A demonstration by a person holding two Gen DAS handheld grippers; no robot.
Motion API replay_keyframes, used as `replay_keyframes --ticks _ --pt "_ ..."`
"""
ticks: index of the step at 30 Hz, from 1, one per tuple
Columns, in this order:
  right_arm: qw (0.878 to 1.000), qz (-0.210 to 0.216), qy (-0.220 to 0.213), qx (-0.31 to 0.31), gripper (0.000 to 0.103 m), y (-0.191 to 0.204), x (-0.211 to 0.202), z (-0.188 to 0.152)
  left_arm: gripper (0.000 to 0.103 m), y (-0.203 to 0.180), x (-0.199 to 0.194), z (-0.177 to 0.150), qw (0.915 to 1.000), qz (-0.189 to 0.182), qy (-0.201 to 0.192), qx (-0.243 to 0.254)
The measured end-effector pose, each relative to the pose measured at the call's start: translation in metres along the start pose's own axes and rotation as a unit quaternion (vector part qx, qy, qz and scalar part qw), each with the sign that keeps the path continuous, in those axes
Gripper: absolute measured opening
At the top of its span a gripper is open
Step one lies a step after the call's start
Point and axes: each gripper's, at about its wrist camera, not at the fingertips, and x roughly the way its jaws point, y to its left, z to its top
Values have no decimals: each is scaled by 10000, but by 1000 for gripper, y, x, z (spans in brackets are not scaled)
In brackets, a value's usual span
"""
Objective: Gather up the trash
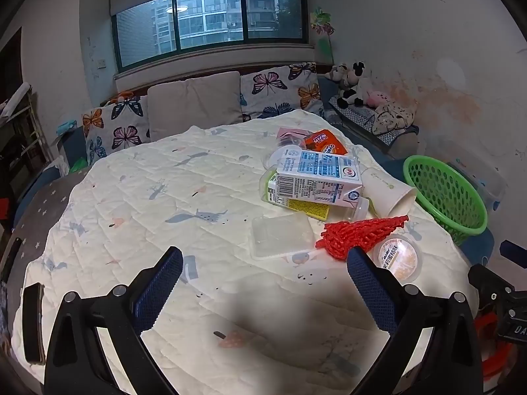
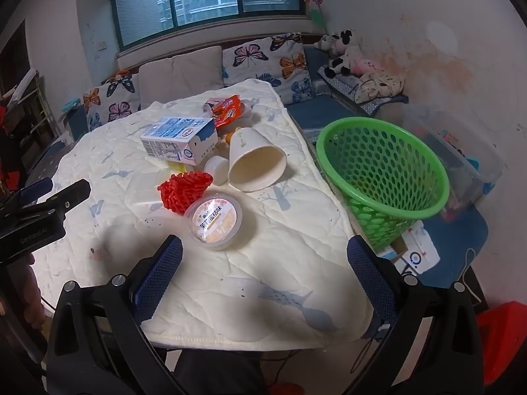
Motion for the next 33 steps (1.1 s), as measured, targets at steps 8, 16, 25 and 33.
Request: replay_keyframes --ticks 8,16,25,33 --pt "10000 16 13 -25 99 1 1 2 97 -4 -1 3 10000 -21 12 -16" --pt "10000 17 30 -18 99 2 3 3 97 -2 1 2 10000 -17 5 -28" --pt "10000 28 49 -18 99 4 4 2 97 -2 2 1 10000 -22 14 -28" --pt "10000 43 84 -30 99 5 8 0 97 0 4 0 10000 -18 37 -40"
